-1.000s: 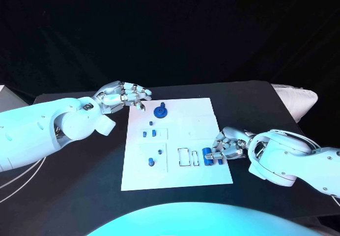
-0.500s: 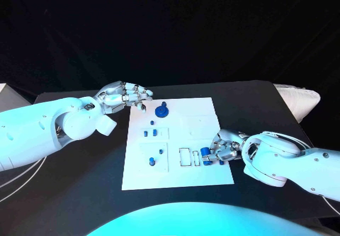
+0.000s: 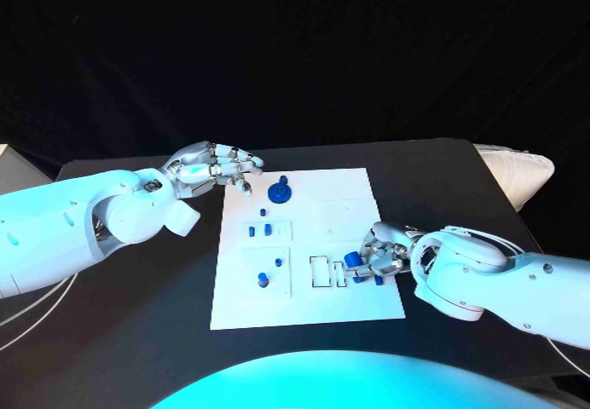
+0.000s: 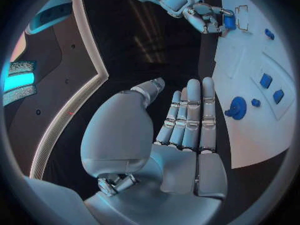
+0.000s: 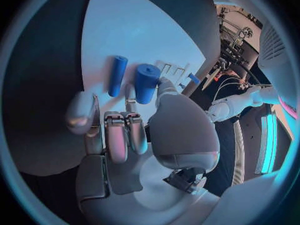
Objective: Assemble the parts on the task board
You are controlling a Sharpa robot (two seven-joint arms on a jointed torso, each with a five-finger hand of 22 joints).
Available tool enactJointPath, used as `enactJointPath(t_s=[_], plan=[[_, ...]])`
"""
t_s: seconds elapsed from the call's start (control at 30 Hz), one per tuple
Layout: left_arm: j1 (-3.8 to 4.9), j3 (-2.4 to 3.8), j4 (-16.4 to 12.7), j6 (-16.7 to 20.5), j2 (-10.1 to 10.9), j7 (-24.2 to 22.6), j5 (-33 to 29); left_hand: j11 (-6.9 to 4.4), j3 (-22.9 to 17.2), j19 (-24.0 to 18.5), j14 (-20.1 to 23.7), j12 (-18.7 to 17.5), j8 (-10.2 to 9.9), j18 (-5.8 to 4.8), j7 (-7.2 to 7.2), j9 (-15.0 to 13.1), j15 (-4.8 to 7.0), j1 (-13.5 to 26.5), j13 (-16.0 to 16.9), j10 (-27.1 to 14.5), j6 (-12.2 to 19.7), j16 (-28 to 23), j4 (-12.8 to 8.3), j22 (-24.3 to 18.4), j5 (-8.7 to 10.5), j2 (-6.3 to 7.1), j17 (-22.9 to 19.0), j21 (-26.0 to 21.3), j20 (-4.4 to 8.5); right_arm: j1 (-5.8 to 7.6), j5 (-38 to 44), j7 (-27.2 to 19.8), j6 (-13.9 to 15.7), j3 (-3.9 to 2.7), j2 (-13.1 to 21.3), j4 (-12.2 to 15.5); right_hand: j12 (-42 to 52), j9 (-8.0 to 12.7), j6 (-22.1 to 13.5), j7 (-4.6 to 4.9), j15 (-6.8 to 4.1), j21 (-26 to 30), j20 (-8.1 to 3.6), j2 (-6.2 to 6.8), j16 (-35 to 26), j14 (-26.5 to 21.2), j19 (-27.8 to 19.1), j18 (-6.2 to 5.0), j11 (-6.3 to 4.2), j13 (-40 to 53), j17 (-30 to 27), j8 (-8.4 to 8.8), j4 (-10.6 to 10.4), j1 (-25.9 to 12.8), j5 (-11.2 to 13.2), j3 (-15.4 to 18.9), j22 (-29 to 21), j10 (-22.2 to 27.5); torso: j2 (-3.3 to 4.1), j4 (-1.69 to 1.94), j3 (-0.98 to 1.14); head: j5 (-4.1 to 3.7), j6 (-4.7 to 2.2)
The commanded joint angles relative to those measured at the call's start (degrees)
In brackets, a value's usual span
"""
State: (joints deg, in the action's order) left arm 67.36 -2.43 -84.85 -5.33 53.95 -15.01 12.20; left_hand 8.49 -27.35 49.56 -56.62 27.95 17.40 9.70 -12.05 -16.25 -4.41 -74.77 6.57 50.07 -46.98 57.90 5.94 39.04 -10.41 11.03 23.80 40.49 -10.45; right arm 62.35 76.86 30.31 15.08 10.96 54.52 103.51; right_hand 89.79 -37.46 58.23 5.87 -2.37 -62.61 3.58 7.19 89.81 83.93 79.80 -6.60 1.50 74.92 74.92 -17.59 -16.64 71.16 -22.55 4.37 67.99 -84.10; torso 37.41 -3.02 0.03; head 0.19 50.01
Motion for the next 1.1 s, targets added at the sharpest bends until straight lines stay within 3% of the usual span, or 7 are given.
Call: enactJointPath(t_s=[0.03,0.17,0.27,0.37,0.8,0.93,1.1], plan=[[-0.01,0.02,-0.2,-0.8,0.0,-0.3,0.1,0.11,-0.1,0.3,-0.3,0.2,0.0,0.77,-0.13,0.0,-0.23,0.4,0.0,-0.3,0.3,-0.1,0.4,-0.1,-0.11,-0.31,0.1,-0.2,0.03,-0.72,0.8,2.0,-0.9,0.55,0.0,-0.8,0.2,12.0,0.1,-0.40,-0.19,0.1,-0.06,-0.95,0.2,6.1,-0.2,0.93,-0.38,15.1,15.1,0.50,0.3,3.2,-1.2,-2.0,0.2,-5.9,0.09,0.08,-0.02,-0.23,-0.01],[-0.01,0.02,-0.3,-0.7,0.1,-0.3,0.1,0.11,-0.1,0.3,-0.3,0.2,0.0,0.77,-0.13,0.0,-0.23,0.4,0.0,-0.4,0.4,-0.1,0.4,-0.1,-0.10,-0.30,0.1,-0.2,0.03,-0.76,-1.1,1.4,0.2,0.55,0.1,-0.8,0.2,12.4,0.4,-0.48,-0.26,0.2,-0.13,-0.52,0.2,6.1,-0.3,0.91,-0.46,15.1,15.1,0.84,0.1,4.8,-3.0,-4.5,0.3,-5.9,0.12,0.14,-0.04,-0.27,-0.01],[0.00,0.02,-0.3,-0.7,0.2,-0.3,0.1,0.11,-0.1,0.3,-0.3,0.2,0.0,0.77,-0.13,0.0,-0.23,0.4,0.0,-0.4,0.4,-0.1,0.4,-0.1,-0.10,-0.30,0.1,-0.2,0.03,-0.78,-1.9,0.7,1.4,0.55,0.1,-0.6,0.2,12.8,0.9,-0.58,-0.37,0.2,-0.25,0.18,0.2,6.1,-0.3,0.90,-0.64,15.1,15.1,1.13,0.0,5.1,-5.9,-7.9,0.6,-5.9,0.17,0.12,-0.05,-0.25,-0.01],[0.00,0.02,-0.3,-0.7,0.1,-0.3,0.1,0.11,-0.1,0.3,-0.3,0.2,0.0,0.77,-0.13,0.0,-0.23,0.4,0.0,-0.4,0.4,-0.1,0.4,-0.1,-0.10,-0.30,0.1,-0.2,0.03,-0.78,-3.0,-0.1,2.8,0.55,0.2,-0.3,0.2,12.9,1.1,-0.66,-0.43,0.1,-0.26,0.55,0.2,6.1,-0.2,0.94,-0.65,15.1,15.1,1.20,0.1,4.9,-6.3,-9.1,0.8,-5.9,0.23,0.09,-0.05,-0.27,-0.01],[0.00,0.01,0.0,-0.6,0.0,-0.1,0.1,0.08,0.0,0.4,-0.3,0.3,0.0,0.78,-0.10,0.0,-0.22,0.3,0.0,-0.4,0.4,-0.1,0.5,-0.1,-0.11,-0.30,0.1,-0.3,0.03,-0.42,-11.5,-6.8,10.7,0.43,1.3,2.4,0.2,12.9,2.4,-1.13,-0.73,0.3,-0.50,1.58,0.2,6.1,-0.2,0.90,-1.04,15.1,15.1,0.67,0.0,2.2,-6.5,-13.3,1.0,-5.9,0.38,0.13,-0.02,-0.38,-0.46],[0.00,0.01,0.0,-0.6,0.0,-0.1,0.1,0.08,0.0,0.4,-0.3,0.3,0.0,0.78,-0.10,0.0,-0.22,0.3,0.0,-0.4,0.4,-0.1,0.5,-0.1,-0.11,-0.30,0.1,-0.3,0.03,-0.15,-10.9,-7.5,11.7,0.34,1.7,3.4,0.2,12.8,2.6,-1.22,-0.80,0.4,-0.55,1.66,0.2,6.1,-0.2,0.87,-1.12,15.1,15.1,0.53,0.1,1.8,-6.4,-14.0,0.9,-5.9,0.43,0.21,0.00,-0.47,-0.40],[0.00,0.01,0.1,-0.7,0.0,0.0,0.1,0.08,0.0,0.4,-0.3,0.3,0.0,0.78,-0.10,0.0,-0.22,0.3,0.0,-0.4,0.4,-0.1,0.5,-0.1,-0.11,-0.30,0.1,-0.3,0.03,0.13,-9.9,-7.6,10.8,0.29,1.6,4.0,0.2,12.7,2.6,-1.22,-0.84,0.3,-0.61,1.97,0.2,6.1,-0.2,0.90,-1.15,15.1,15.1,0.44,0.1,0.8,-5.8,-15.0,1.1,-5.9,0.48,0.26,0.00,-0.44,-0.40]])
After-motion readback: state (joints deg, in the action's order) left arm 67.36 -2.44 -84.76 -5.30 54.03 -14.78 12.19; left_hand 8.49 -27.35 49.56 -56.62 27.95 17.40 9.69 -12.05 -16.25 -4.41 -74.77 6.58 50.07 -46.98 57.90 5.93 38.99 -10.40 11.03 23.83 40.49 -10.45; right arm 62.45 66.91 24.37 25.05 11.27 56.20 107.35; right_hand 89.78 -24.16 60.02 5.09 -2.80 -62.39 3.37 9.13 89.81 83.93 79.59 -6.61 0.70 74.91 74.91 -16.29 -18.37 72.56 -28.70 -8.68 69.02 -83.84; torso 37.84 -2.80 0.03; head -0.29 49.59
